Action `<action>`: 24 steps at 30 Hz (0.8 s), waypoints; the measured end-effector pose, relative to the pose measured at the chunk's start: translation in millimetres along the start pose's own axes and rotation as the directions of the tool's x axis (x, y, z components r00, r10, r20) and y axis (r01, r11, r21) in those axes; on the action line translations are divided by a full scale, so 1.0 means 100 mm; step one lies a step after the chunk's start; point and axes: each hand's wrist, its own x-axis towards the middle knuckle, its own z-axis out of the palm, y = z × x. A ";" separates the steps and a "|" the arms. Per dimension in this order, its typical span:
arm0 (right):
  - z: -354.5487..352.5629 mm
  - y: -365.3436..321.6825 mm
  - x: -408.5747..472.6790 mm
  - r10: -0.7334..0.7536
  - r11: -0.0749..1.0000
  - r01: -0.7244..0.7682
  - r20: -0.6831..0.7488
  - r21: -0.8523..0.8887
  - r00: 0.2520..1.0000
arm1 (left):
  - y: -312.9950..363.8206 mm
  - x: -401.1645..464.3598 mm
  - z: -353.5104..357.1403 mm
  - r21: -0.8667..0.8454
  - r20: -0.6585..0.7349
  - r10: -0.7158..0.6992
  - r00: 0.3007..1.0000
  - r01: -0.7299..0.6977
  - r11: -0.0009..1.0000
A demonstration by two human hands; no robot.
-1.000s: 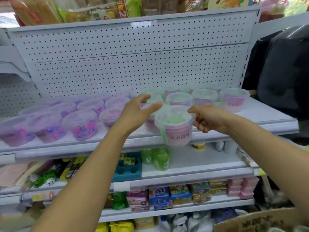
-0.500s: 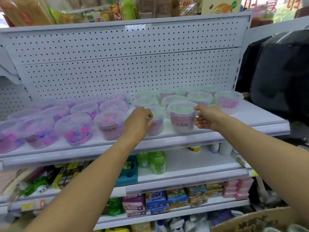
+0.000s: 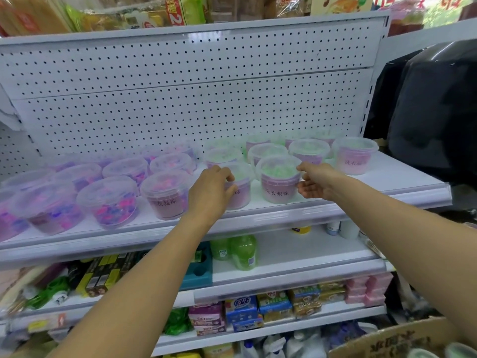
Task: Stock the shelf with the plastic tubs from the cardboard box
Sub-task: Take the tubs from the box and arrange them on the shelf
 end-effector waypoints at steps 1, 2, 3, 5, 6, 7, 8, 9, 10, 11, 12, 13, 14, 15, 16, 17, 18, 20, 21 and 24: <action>-0.02 0.00 0.00 0.001 1.000 -0.001 0.004 -0.010 1.000 | 0.00 0.00 0.01 0.002 -0.003 -0.002 1.000 0.002 1.000; -0.04 0.01 -0.01 0.003 1.000 -0.003 0.010 -0.021 1.000 | 0.01 0.00 0.01 0.005 -0.006 -0.005 1.000 0.005 1.000; -0.06 0.01 -0.02 0.004 0.999 -0.003 0.016 -0.034 1.000 | 0.01 -0.01 0.02 0.006 -0.010 -0.007 1.000 0.007 1.000; -0.07 0.01 -0.05 -0.007 0.997 0.008 0.014 -0.080 1.000 | 0.02 -0.01 0.03 0.003 -0.012 -0.013 1.000 0.013 1.000; -0.08 0.00 -0.09 -0.018 0.993 0.019 0.011 -0.117 1.000 | 0.03 -0.02 0.03 0.003 -0.007 -0.017 1.000 0.017 1.000; -0.09 0.00 -0.13 -0.035 0.987 0.036 0.009 -0.155 0.999 | 0.04 -0.02 0.03 0.011 0.005 -0.020 1.000 0.020 1.000; -0.10 0.01 -0.17 -0.062 0.978 0.063 0.011 -0.200 0.998 | 0.05 -0.02 0.02 0.029 0.021 -0.019 1.000 0.018 0.999; -0.12 0.03 -0.21 -0.103 0.961 0.103 0.014 -0.255 0.995 | 0.08 -0.02 0.01 0.053 0.036 -0.013 0.999 0.011 0.999; -0.16 0.06 -0.25 -0.160 0.932 0.156 0.015 -0.327 0.987 | 0.12 -0.03 0.01 0.079 0.044 -0.004 0.999 0.000 0.997; -0.20 0.11 -0.29 -0.238 0.885 0.222 0.013 -0.410 0.971 | 0.17 -0.06 0.01 0.095 0.038 0.004 0.999 -0.008 0.995; -0.24 0.16 -0.35 -0.328 0.821 0.291 0.013 -0.492 0.945 | 0.23 -0.10 0.02 0.094 0.019 0.016 1.000 -0.018 0.995; -0.30 0.23 -0.42 -0.416 0.749 0.353 0.017 -0.561 0.909 | 0.31 -0.16 0.03 0.076 -0.005 0.039 0.999 -0.038 0.996; -0.37 0.31 -0.50 -0.488 0.683 0.404 0.031 -0.609 0.872 | 0.40 -0.22 0.06 0.047 -0.026 0.070 0.997 -0.068 0.997; -0.45 0.39 -0.58 -0.549 0.616 0.444 0.050 -0.651 0.834 | 0.51 -0.30 0.09 0.018 -0.042 0.105 0.994 -0.104 0.994; -0.54 0.48 -0.66 -0.608 0.540 0.473 0.066 -0.697 0.791 | 0.63 -0.38 0.13 -0.003 -0.051 0.141 0.989 -0.141 0.990; -0.64 0.58 -0.72 -0.664 0.458 0.487 0.079 -0.744 0.744 | 0.75 -0.46 0.18 -0.012 -0.058 0.175 0.983 -0.176 0.984; -0.74 0.68 -0.78 -0.707 0.389 0.488 0.086 -0.782 0.702 | 0.88 -0.55 0.24 -0.014 -0.062 0.202 0.977 -0.204 0.979; -0.99 0.90 -0.88 -0.756 0.322 0.481 0.085 -0.816 0.650 | 1.16 -0.71 0.38 -0.027 -0.053 0.240 0.969 -0.242 0.970; -1.12 1.01 -0.92 -0.771 0.305 0.474 0.078 -0.826 0.633 | 1.31 -0.78 0.46 -0.037 -0.041 0.256 0.966 -0.257 0.966; -1.58 1.39 -1.05 -0.786 0.257 0.426 0.069 -0.868 0.614 | 1.75 -0.99 0.76 -0.056 0.023 0.292 0.956 -0.290 0.955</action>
